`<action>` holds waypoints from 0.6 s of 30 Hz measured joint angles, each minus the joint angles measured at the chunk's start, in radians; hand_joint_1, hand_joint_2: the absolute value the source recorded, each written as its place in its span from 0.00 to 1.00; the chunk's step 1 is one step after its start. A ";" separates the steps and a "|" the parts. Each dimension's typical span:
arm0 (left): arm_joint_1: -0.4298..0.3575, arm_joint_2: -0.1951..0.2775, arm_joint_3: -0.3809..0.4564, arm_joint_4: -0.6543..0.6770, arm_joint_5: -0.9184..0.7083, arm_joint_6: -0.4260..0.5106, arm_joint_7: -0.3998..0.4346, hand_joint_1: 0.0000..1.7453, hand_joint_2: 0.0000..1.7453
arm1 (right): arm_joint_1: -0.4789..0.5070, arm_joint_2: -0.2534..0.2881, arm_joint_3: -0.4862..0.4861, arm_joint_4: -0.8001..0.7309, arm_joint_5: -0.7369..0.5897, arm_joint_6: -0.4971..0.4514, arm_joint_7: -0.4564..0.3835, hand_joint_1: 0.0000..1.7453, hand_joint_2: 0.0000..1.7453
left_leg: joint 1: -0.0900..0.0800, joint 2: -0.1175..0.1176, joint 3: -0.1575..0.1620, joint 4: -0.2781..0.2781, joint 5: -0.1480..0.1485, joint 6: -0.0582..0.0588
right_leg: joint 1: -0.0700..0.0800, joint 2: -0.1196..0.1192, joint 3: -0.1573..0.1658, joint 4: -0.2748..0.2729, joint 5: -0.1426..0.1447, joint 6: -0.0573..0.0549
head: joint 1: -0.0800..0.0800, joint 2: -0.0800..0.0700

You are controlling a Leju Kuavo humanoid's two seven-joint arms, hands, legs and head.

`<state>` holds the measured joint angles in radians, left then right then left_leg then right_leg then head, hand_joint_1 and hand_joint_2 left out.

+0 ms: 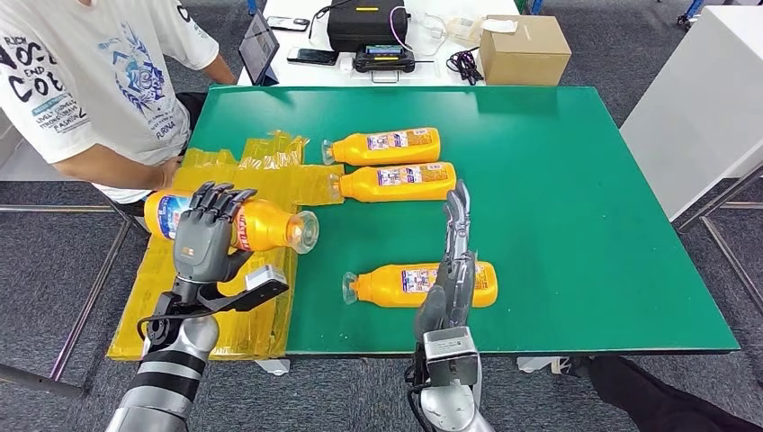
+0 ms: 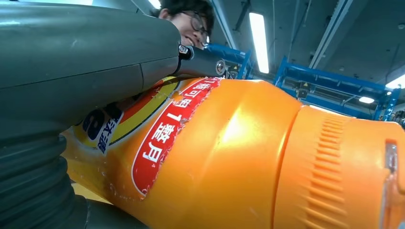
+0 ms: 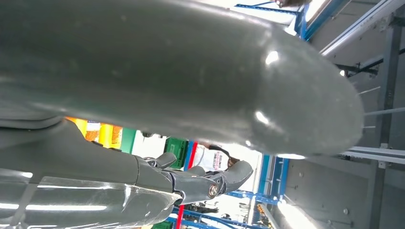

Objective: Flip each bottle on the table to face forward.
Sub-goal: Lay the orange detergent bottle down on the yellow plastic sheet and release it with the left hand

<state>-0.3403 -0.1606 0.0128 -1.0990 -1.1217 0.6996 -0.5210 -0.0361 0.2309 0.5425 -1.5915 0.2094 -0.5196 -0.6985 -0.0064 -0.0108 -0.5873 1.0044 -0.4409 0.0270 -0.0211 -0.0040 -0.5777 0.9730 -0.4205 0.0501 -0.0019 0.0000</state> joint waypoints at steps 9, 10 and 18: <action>-0.103 0.065 -0.027 0.253 -0.175 -0.115 0.175 1.00 1.00 | -0.002 0.000 -0.002 0.004 0.011 0.061 0.000 0.00 0.00 | 0.000 0.002 0.001 0.000 0.000 0.000 | 0.000 0.000 0.000 0.000 0.000 0.000 | 0.000 0.000; -0.119 0.077 -0.030 0.297 -0.176 -0.139 0.183 1.00 1.00 | -0.002 0.000 -0.003 0.005 0.014 0.071 0.000 0.00 0.00 | 0.001 0.002 0.001 0.000 0.000 0.000 | 0.000 0.000 0.000 0.000 0.000 -0.001 | 0.000 0.000; -0.210 0.143 -0.048 0.532 -0.212 -0.308 0.278 1.00 1.00 | -0.002 0.004 -0.005 0.019 0.019 0.130 0.019 0.00 0.00 | 0.000 -0.001 0.001 0.000 0.000 -0.001 | 0.000 0.000 0.001 0.000 0.000 0.000 | 0.000 0.000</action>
<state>-0.5504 -0.0177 -0.0351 -0.5674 -1.3337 0.3915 -0.2428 -0.0382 0.2349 0.5376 -1.5728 0.2283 -0.3898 -0.6795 -0.0059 -0.0114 -0.5866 1.0041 -0.4407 0.0264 -0.0210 -0.0040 -0.5764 0.9734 -0.4206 0.0500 -0.0016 0.0000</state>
